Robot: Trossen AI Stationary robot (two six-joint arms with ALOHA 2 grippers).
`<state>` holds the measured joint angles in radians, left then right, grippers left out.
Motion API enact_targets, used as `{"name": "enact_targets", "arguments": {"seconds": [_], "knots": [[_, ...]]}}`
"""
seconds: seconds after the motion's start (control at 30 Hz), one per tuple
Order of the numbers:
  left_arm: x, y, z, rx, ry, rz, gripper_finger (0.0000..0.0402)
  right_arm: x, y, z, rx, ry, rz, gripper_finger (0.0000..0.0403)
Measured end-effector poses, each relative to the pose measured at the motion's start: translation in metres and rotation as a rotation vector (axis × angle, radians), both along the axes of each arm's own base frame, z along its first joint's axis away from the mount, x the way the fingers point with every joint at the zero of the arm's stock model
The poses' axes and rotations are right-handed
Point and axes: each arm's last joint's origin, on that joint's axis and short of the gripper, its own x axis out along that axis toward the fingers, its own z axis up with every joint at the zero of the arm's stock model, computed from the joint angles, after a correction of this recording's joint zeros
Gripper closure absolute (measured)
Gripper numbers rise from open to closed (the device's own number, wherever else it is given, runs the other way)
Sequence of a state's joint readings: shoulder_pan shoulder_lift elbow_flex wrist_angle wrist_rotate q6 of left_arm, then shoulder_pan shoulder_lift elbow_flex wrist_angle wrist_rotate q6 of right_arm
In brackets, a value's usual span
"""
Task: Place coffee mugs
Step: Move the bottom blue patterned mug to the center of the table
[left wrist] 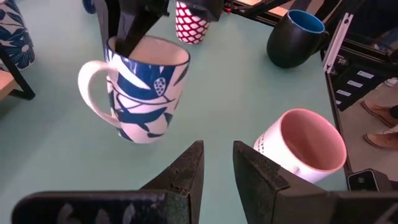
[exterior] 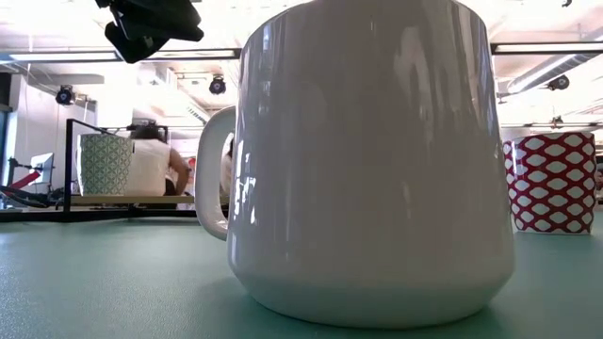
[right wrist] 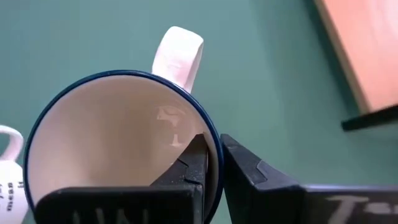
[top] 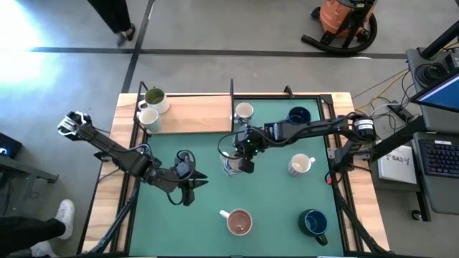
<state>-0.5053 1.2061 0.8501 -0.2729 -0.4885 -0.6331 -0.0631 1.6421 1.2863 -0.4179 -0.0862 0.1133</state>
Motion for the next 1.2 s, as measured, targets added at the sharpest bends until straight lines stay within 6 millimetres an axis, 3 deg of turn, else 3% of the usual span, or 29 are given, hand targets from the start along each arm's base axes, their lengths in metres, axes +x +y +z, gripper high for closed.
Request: {"name": "enact_targets", "arguments": {"seconds": [0.2,0.37,0.63,0.97,1.2], "knots": [[-0.002,0.001,0.0,0.008,0.016,0.0,0.0333,0.008,0.001,0.022,-0.021,-0.071,0.021,0.0383],[-0.005,0.003,0.001,0.011,0.023,0.0,0.0333,0.015,-0.001,0.028,-0.047,-0.093,0.027,0.0383],[-0.009,0.005,0.004,0.011,0.03,0.003,0.0333,0.048,-0.009,0.008,-0.101,-0.056,0.028,0.0383],[-0.017,0.009,0.0,-0.01,0.098,0.047,0.0333,0.082,-0.041,0.001,-0.116,-0.07,-0.022,0.0383],[-0.018,0.01,-0.002,0.0,0.116,0.048,0.0333,0.103,-0.058,-0.024,-0.082,0.032,-0.057,0.0383]]}}
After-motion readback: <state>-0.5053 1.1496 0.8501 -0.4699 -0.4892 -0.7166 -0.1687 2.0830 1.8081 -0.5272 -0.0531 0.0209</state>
